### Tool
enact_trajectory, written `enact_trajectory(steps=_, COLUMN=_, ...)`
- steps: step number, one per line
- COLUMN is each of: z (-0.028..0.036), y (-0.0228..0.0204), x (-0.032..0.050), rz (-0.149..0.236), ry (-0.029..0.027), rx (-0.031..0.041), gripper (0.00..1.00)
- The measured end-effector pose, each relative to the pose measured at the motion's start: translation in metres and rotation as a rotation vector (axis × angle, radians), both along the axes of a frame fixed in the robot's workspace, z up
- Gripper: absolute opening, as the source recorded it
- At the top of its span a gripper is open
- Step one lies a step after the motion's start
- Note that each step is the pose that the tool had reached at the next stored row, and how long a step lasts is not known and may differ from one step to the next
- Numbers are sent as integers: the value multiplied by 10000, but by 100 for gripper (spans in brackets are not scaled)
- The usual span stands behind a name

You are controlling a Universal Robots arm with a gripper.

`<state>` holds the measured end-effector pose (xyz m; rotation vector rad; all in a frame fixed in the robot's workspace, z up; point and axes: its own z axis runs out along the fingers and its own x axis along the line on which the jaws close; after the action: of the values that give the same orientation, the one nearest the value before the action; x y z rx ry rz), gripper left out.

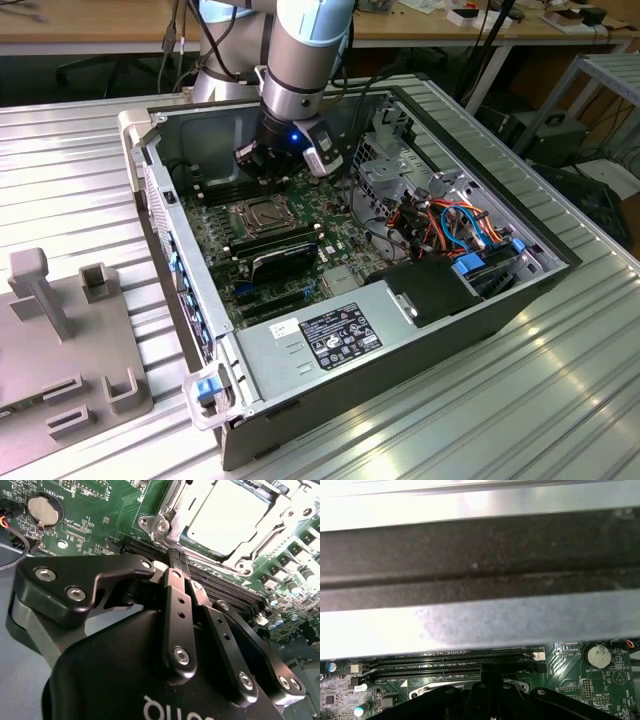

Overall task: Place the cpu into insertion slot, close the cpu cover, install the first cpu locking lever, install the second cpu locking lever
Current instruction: 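Install the first cpu locking lever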

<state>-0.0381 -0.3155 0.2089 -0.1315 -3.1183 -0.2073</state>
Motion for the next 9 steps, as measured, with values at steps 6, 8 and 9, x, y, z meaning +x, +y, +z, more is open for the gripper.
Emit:
enact_trajectory(steps=6, z=53, y=0, x=0, rz=0, ry=-1, rx=2, gripper=11)
enact_trajectory(steps=8, z=54, y=1, x=1, rz=0, ry=-2, rx=4, gripper=11)
enact_trajectory(steps=9, z=54, y=1, x=1, rz=0, ry=-3, rx=4, gripper=11)
